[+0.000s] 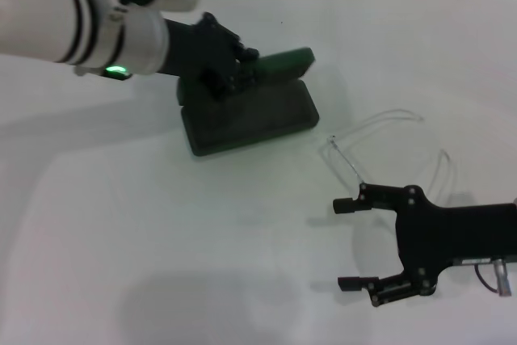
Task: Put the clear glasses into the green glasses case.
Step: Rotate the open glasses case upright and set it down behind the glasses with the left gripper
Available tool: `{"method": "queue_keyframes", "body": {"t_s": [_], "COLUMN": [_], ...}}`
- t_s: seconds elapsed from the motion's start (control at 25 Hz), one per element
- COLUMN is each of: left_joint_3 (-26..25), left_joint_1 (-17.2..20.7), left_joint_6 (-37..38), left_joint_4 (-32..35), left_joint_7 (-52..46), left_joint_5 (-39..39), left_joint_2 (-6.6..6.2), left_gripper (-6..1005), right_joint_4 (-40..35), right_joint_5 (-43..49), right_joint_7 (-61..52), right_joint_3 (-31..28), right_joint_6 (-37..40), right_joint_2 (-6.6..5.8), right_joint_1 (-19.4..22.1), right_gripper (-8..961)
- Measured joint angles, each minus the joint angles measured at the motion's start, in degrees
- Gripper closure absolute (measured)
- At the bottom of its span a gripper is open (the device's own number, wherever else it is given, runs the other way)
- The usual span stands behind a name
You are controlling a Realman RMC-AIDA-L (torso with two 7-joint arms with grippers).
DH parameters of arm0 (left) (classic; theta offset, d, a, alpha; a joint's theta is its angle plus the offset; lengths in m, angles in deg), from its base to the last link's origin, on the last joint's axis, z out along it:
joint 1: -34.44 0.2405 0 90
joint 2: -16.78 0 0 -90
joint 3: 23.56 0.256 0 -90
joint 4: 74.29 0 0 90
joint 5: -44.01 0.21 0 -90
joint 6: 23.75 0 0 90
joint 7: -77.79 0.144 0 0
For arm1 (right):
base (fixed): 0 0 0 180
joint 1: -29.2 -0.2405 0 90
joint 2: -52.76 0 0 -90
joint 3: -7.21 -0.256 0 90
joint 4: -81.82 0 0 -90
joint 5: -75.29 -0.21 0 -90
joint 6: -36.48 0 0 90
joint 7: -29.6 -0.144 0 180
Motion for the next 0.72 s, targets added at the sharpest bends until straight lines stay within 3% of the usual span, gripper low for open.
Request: {"method": "queue_keyframes", "body": {"t_s": [0.28, 0.72], "left_joint_3": [7.3, 9.6], "left_joint_1": [-2.7, -2.6], "left_joint_6": [0.1, 3.6], "left_joint_4": [-1.8, -0.7], "left_joint_7": [-1.2, -0.3], "left_joint_5": [-0.2, -1.9], "left_joint_2": [-0.03, 0.05], "left_gripper": [754, 733], "right_joint_4": [0.8, 0.9], "right_joint_5": [0.0, 0.0], "right_joint_7": [0.6, 0.7], "right_joint_3": [0.0, 0.1], "right_joint_6": [-0.6, -0.6], "right_joint_2": [0.09, 0.12], "right_joint_1": [0.8, 0.8], "right_gripper": [96, 100]}}
